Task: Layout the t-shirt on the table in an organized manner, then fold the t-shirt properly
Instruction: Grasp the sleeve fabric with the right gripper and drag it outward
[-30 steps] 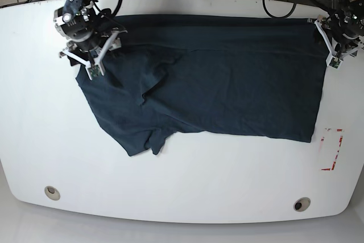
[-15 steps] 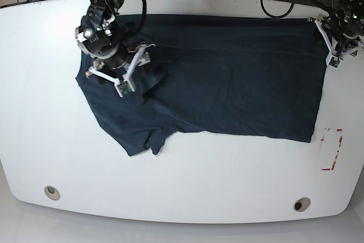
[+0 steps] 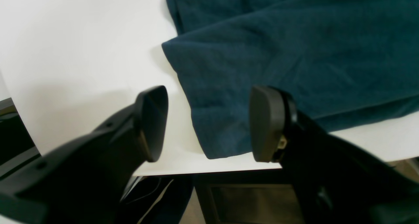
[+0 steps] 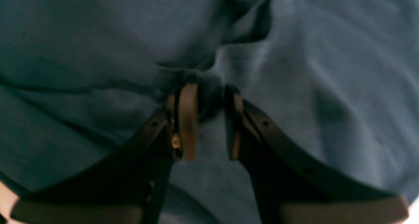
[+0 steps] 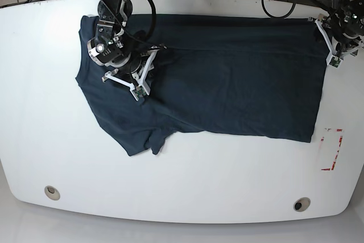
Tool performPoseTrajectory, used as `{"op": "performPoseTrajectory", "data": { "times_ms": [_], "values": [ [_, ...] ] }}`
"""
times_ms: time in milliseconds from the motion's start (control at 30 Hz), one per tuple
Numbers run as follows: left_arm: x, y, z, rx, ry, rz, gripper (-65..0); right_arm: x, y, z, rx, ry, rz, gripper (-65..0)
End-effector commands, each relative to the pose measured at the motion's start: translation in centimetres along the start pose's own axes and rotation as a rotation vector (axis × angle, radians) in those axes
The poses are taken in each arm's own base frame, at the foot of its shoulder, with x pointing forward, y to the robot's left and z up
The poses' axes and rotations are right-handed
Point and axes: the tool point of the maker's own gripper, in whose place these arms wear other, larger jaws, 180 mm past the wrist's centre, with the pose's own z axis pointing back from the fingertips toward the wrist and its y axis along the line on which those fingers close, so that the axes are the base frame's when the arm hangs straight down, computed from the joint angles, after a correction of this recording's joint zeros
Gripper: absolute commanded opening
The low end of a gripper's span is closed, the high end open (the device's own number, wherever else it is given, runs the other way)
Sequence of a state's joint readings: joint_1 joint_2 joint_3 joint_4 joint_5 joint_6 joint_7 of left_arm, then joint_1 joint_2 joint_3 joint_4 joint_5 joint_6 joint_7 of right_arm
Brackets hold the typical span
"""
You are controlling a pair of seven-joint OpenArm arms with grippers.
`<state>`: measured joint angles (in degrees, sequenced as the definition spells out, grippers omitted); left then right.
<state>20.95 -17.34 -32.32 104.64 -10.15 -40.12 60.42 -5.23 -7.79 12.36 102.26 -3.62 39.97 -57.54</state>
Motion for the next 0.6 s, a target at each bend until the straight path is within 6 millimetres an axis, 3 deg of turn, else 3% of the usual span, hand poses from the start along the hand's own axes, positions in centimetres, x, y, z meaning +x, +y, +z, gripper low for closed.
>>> {"op": "performPoseTrajectory", "data": {
  "times_ms": [0,267,567],
  "values": [
    [0.8,0.8,0.6,0.025,-0.028,-0.010,-28.5,2.0,0.0,0.0,0.011,-0.075,-0.002,-52.6],
    [0.8,0.8,0.6,0.025,-0.028,-0.010,-28.5,3.7,2.9,-1.4,0.092,-0.099,0.055,-52.6],
    [0.9,0.8,0.6,0.025,-0.030,-0.010,-28.5,6.8,3.3,-1.5,0.102,-0.158,0.103,-50.9]
  ]
}}
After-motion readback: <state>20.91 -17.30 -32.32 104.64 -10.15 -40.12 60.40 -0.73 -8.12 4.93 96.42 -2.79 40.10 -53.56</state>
